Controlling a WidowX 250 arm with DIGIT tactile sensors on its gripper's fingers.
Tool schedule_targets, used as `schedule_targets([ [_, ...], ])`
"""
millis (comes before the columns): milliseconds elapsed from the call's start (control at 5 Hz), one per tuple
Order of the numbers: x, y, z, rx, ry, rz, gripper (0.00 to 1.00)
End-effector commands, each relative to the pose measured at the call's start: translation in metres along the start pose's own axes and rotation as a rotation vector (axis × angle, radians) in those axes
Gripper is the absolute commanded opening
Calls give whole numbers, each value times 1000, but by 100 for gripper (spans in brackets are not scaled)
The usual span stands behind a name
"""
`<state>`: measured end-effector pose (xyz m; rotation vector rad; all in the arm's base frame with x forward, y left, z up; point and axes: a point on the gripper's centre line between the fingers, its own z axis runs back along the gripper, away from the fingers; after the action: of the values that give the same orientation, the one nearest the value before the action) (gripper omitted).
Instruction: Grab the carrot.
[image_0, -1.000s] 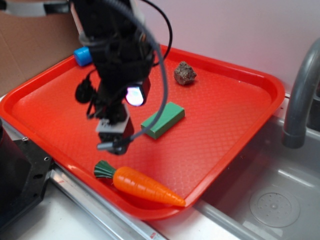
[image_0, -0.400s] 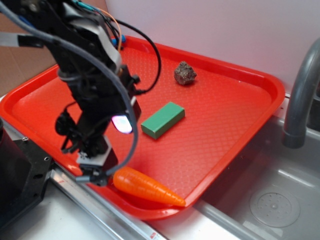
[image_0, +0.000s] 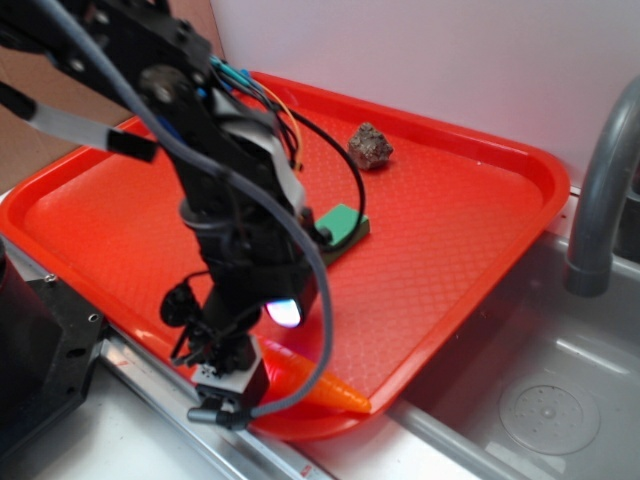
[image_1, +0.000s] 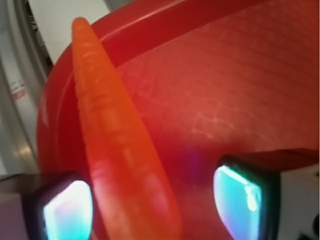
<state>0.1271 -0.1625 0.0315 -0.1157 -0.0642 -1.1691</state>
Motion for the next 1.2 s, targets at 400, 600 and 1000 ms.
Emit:
schedule_targets([
  [400,-15,32,-13,43,40,105,100],
  [600,-19,32,-10,37,8,155,0],
  [1000,-39,33,29,51,39,348,0],
])
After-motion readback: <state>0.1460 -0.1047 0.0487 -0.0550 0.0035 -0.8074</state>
